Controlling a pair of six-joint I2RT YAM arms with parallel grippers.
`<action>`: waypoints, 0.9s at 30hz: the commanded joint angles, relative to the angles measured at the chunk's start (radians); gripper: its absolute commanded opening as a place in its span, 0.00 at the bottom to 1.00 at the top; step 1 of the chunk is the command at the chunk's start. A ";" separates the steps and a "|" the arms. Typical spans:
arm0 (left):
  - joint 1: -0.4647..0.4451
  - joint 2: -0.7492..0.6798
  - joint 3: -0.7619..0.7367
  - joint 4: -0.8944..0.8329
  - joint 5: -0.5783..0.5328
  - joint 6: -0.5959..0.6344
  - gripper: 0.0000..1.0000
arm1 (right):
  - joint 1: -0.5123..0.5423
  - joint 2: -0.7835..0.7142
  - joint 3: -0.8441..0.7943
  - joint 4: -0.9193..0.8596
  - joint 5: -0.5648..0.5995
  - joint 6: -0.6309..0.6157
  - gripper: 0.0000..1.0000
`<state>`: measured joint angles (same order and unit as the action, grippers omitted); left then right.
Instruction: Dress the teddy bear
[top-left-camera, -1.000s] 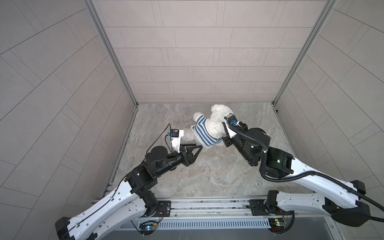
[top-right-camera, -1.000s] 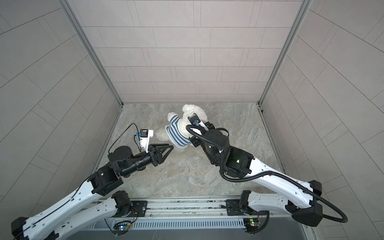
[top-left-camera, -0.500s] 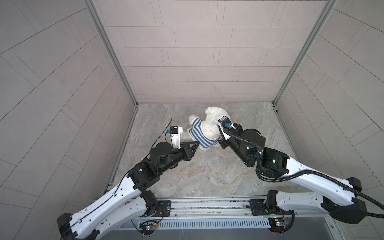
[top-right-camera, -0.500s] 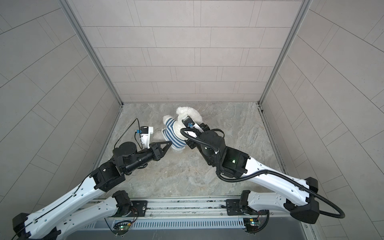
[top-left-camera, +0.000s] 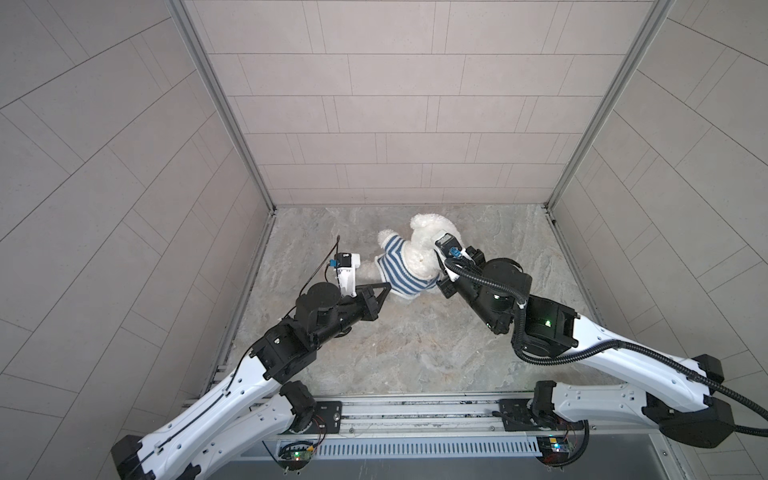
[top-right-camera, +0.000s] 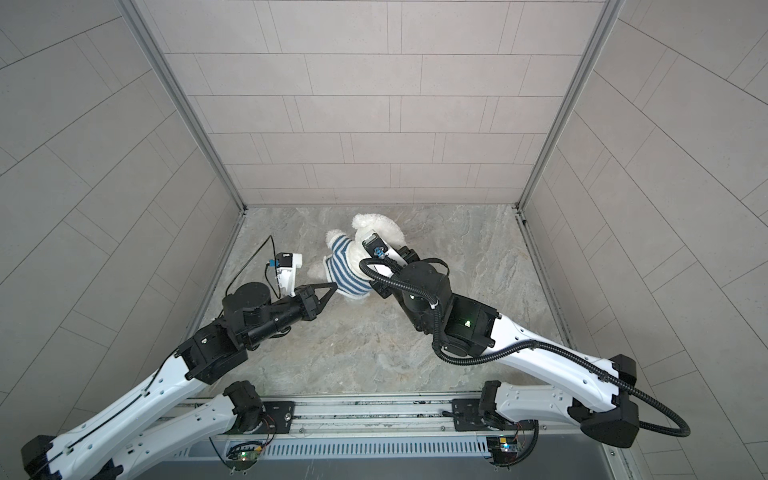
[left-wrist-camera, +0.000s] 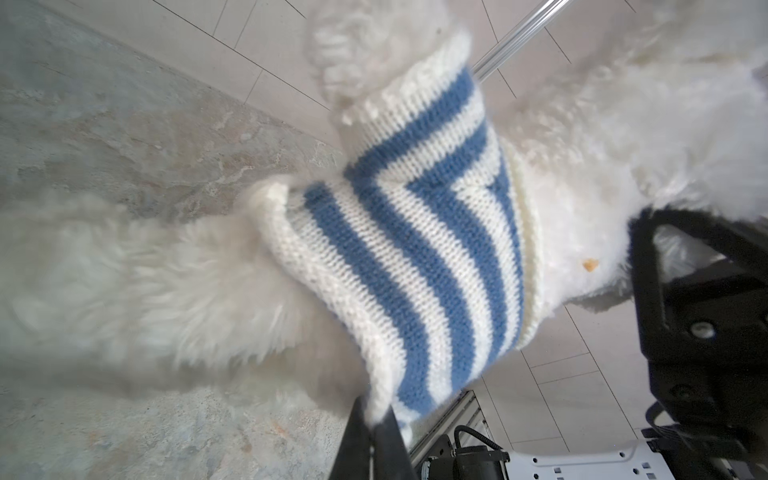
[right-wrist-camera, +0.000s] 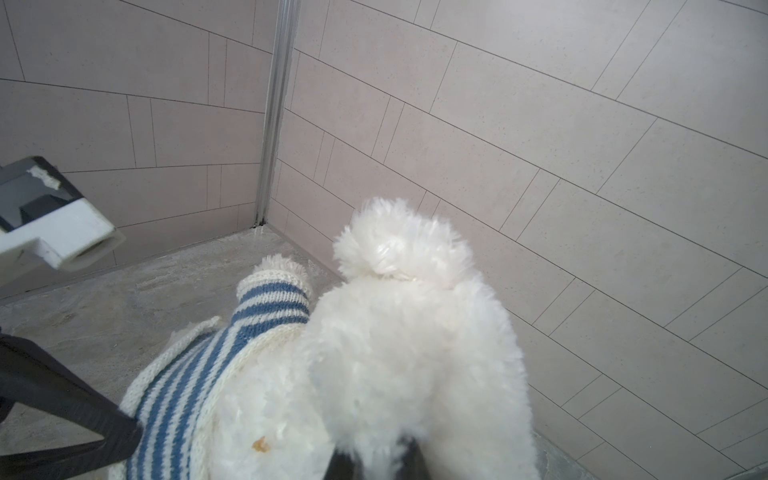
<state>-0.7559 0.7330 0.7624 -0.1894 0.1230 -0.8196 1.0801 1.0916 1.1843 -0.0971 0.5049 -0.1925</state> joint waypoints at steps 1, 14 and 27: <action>0.042 -0.006 -0.020 -0.013 0.049 0.017 0.03 | 0.007 -0.058 0.008 0.060 0.027 -0.019 0.00; 0.101 0.031 -0.128 0.042 0.053 -0.012 0.00 | 0.006 -0.071 0.003 0.087 0.012 -0.005 0.00; 0.102 -0.008 -0.087 0.128 0.152 0.119 0.06 | 0.006 -0.082 -0.036 0.099 -0.024 -0.035 0.00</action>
<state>-0.6609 0.7498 0.6487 -0.0620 0.2596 -0.7715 1.0855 1.0508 1.1435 -0.0807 0.4850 -0.2070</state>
